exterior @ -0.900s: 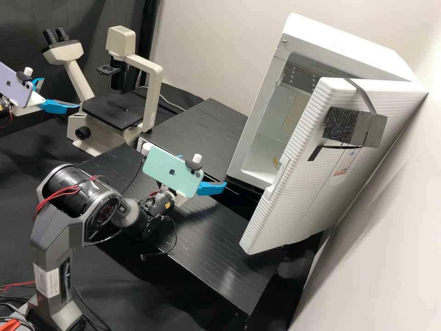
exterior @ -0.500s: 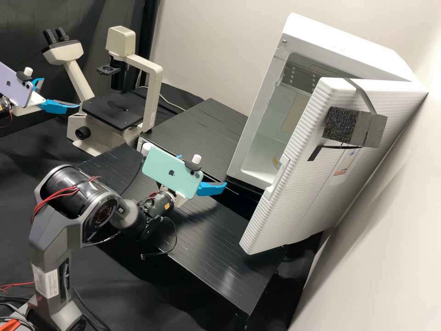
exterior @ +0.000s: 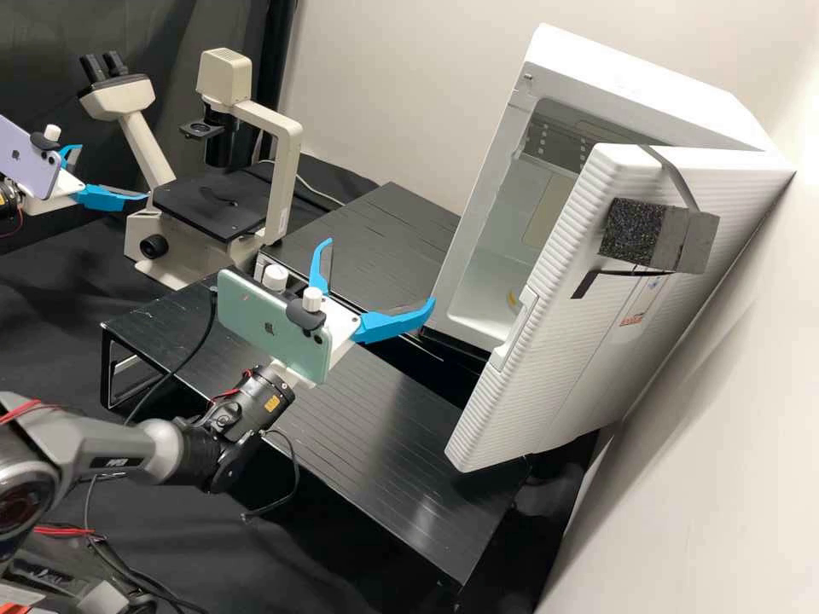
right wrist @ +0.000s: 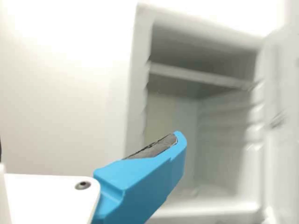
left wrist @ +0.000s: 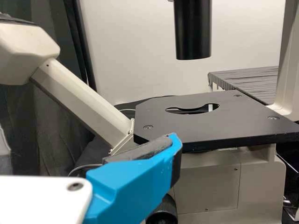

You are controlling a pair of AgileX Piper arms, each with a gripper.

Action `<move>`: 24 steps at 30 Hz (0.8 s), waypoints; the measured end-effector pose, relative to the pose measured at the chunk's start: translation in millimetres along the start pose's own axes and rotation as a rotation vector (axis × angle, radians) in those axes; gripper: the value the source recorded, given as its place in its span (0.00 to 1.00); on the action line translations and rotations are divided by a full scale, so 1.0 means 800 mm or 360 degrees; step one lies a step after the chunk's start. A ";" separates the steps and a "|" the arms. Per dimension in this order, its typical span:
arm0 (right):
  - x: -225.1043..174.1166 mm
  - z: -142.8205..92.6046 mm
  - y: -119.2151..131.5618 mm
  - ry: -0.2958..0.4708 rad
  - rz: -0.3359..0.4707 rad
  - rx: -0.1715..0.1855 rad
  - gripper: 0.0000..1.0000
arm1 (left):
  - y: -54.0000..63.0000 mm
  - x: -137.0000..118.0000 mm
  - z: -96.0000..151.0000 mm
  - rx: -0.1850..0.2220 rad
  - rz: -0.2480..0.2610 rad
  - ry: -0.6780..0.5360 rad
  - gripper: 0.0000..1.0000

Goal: Close the incubator door.

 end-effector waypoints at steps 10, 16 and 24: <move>-0.021 0.042 0.058 -0.0251 0.0318 -0.0012 1.00 | 0.000 0.000 0.000 0.0000 0.0000 0.0000 1.00; -0.027 0.072 0.068 -0.0428 0.0375 -0.0019 1.00 | 0.000 0.000 0.000 0.0000 0.0000 0.0000 1.00; -0.010 0.104 0.047 -0.0591 0.0315 -0.0025 1.00 | 0.000 0.000 0.000 0.0000 0.0000 0.0000 1.00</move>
